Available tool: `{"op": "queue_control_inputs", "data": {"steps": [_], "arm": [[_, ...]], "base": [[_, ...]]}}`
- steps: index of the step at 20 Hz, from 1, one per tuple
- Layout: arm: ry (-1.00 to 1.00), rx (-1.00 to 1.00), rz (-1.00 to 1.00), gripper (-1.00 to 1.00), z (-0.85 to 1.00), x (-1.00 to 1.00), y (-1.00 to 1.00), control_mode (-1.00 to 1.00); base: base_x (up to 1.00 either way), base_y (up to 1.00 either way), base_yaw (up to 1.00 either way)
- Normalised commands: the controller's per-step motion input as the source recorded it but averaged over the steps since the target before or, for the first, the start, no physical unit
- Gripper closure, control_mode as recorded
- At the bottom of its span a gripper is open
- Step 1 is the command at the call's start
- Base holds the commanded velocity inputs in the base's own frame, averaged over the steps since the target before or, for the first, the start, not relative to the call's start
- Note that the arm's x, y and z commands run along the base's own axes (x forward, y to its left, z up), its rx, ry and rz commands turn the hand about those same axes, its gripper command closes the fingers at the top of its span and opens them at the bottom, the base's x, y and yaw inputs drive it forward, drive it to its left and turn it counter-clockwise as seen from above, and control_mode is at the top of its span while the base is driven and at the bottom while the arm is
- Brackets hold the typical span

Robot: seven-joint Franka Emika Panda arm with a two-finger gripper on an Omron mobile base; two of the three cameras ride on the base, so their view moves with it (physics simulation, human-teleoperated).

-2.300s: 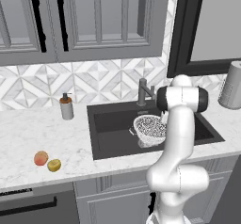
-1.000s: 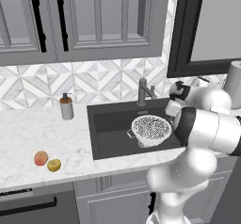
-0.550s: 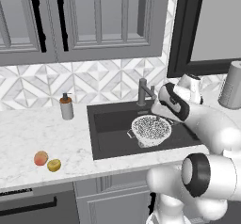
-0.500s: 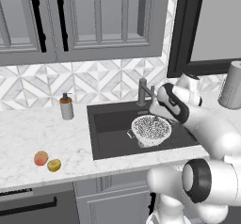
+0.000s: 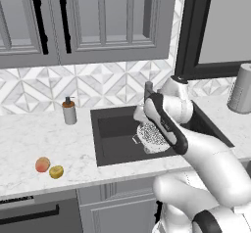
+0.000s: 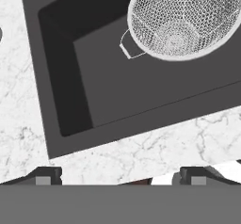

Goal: Put the colander in the sink, put the kiwi, peach in the colander, and turn on the sink faucet and pour water over the colander.

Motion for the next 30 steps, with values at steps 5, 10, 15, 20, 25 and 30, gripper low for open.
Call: {"op": "queue_control_inputs", "data": {"steps": [5,10,15,20,25,30], "arm": [[0.0,-0.09,0.0,-1.0,0.0,-0.37,0.98,-1.0],[0.0,-0.08,0.0,-1.0,-0.03,-0.24,0.98,-1.0],[0.0,-0.06,0.01,-1.0,-0.06,-0.22,0.97,-1.0],[0.0,-0.06,0.0,-1.0,0.0,-0.14,0.74,-1.0],[0.0,-0.06,0.0,-1.0,-0.03,-0.04,0.56,-1.0],[0.02,-0.02,0.02,-1.0,-0.01,0.0,0.43,-1.0]], "base": [[0.0,0.0,0.0],[0.0,0.0,0.0],[0.0,0.0,0.0],[0.0,0.0,0.0],[0.0,0.0,0.0],[0.0,0.0,0.0]]}}
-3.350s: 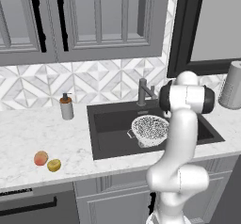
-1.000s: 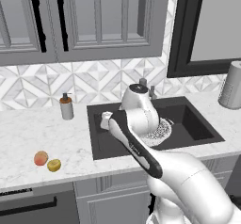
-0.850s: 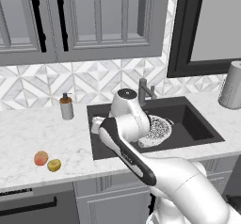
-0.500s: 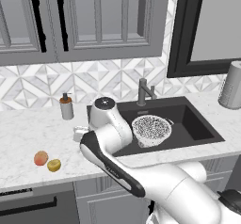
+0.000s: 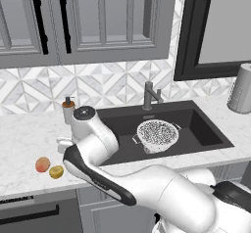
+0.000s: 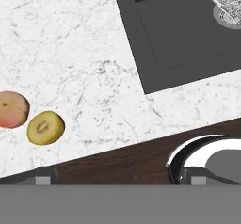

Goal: Put the colander in the sink, put the kiwi, peach in the colander, and turn on the sink faucet and pour water over the colander.

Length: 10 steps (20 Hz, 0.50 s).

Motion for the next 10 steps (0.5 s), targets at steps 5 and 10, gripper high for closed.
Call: {"op": "queue_control_inputs", "data": {"steps": [5,10], "arm": [[0.11,0.0,0.08,-1.0,0.0,0.0,0.32,-1.0],[0.1,0.0,0.14,-1.0,-0.09,0.06,0.37,-1.0]], "base": [[0.0,0.0,0.0],[0.0,0.0,0.0]]}}
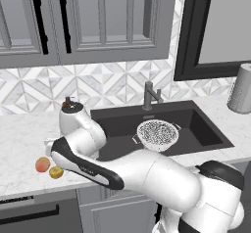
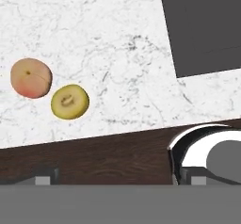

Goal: Put the colander in the sink, put the kiwi, peach in the colander, and turn on the sink faucet and pour water over the colander.

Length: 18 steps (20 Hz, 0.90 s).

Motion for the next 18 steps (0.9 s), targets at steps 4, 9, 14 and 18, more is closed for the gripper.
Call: {"op": "queue_control_inputs", "data": {"steps": [4,9,14,18], "arm": [[0.08,0.0,0.16,-1.0,-0.17,0.12,0.46,-1.0],[0.07,0.0,0.09,-1.0,-0.19,0.3,0.4,-1.0],[0.13,0.0,0.04,-1.0,-0.15,0.22,0.08,-1.0],[0.07,0.0,0.06,-1.0,-0.31,0.03,0.09,-1.0]], "base": [[0.0,0.0,0.0],[0.0,0.0,0.0],[0.0,0.0,0.0],[0.0,0.0,0.0]]}}
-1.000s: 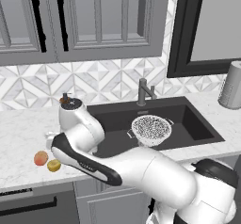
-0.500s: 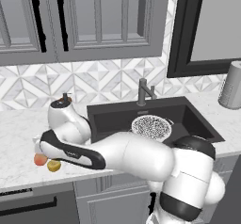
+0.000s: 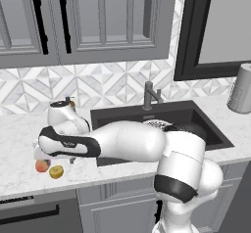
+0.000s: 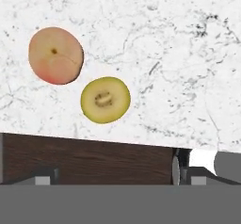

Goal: Put the colander in the sink, put the kiwi, peach in the colander, and turn on the sink faucet and pour water over the colander.

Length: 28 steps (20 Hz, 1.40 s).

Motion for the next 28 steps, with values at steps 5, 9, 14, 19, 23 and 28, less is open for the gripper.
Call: {"op": "queue_control_inputs", "data": {"steps": [5,9,14,19,23,28], "arm": [[0.01,-0.02,0.04,-1.0,-0.37,0.01,0.23,-1.0],[0.0,0.0,0.04,-1.0,-0.32,0.17,0.08,-1.0],[0.0,0.0,0.03,-1.0,-0.26,0.26,0.11,-1.0],[0.0,0.0,0.01,-1.0,-0.25,0.22,0.2,-1.0],[0.0,0.0,0.01,-1.0,-0.21,0.02,0.07,-1.0],[0.0,0.0,0.0,-1.0,-0.25,0.0,0.0,-1.0]], "base": [[0.0,0.0,0.0],[0.0,0.0,0.0],[0.0,0.0,0.0],[0.0,0.0,0.0],[0.0,0.0,0.0],[0.0,0.0,0.0]]}}
